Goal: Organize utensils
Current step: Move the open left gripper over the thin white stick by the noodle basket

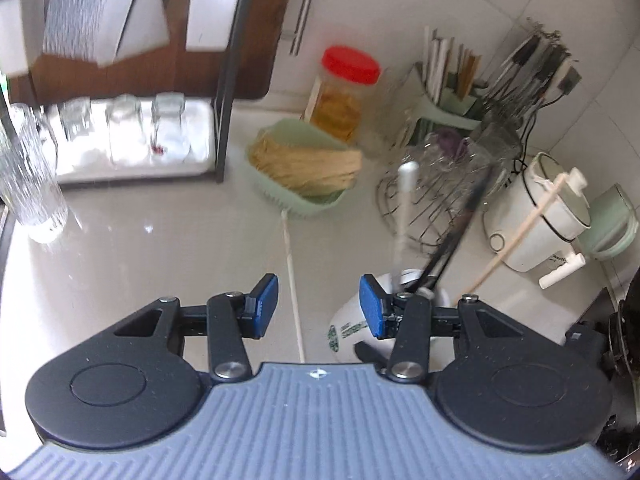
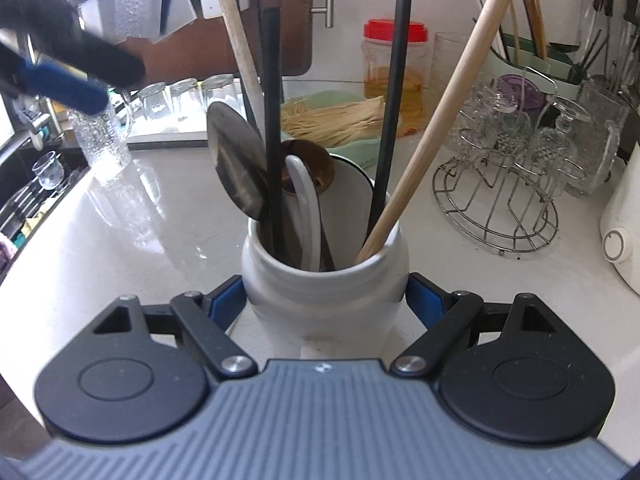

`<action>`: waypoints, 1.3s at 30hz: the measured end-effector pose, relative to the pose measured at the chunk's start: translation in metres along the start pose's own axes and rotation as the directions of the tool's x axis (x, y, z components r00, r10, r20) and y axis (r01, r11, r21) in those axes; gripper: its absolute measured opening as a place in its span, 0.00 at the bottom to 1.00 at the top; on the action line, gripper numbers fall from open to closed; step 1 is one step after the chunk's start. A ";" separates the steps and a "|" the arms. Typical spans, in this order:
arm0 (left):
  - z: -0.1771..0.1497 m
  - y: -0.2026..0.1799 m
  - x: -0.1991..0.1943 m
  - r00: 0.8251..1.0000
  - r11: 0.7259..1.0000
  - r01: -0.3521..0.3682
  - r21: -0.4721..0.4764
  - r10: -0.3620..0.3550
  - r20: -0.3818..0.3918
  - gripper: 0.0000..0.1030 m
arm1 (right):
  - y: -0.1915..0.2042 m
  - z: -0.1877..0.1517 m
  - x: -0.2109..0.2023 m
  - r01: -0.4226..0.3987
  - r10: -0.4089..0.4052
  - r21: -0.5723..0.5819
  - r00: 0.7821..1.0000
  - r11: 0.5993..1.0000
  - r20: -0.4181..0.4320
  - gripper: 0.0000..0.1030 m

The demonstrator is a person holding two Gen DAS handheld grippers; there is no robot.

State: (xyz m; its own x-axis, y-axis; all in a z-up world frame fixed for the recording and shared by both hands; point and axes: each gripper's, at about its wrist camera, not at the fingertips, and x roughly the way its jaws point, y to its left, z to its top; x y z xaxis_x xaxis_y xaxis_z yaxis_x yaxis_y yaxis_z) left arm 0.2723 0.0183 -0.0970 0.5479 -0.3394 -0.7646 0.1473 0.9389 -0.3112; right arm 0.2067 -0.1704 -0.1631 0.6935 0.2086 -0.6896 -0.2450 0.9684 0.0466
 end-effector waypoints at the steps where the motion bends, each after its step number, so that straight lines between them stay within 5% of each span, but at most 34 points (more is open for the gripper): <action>1: 0.000 0.005 0.007 1.000 1.000 0.001 -0.009 -0.002 -0.010 0.49 | 0.000 0.000 0.000 0.003 -0.003 0.000 1.000 1.000 0.000 0.86; 14: 0.028 0.040 0.121 0.994 0.998 0.037 -0.040 -0.041 -0.101 0.49 | 0.001 0.009 0.002 0.024 -0.024 0.008 0.998 1.000 -0.066 0.86; 20: 0.036 0.037 0.165 0.991 0.998 0.024 0.065 -0.015 -0.135 0.48 | 0.005 0.016 0.004 0.051 -0.047 0.032 0.993 0.998 -0.111 0.86; 39: 0.046 0.023 0.223 0.990 0.977 -0.083 0.198 0.104 -0.095 0.35 | 0.011 0.019 0.004 0.080 -0.073 0.055 0.989 0.995 -0.128 0.86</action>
State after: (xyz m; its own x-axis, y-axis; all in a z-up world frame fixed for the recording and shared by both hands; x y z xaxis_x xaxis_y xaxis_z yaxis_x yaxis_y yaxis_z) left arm 0.4360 -0.0328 -0.2484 0.4797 -0.2440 -0.8428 0.2613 0.9567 -0.1283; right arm 0.2192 -0.1567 -0.1515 0.6169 0.1183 -0.7781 -0.1510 0.9881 0.0306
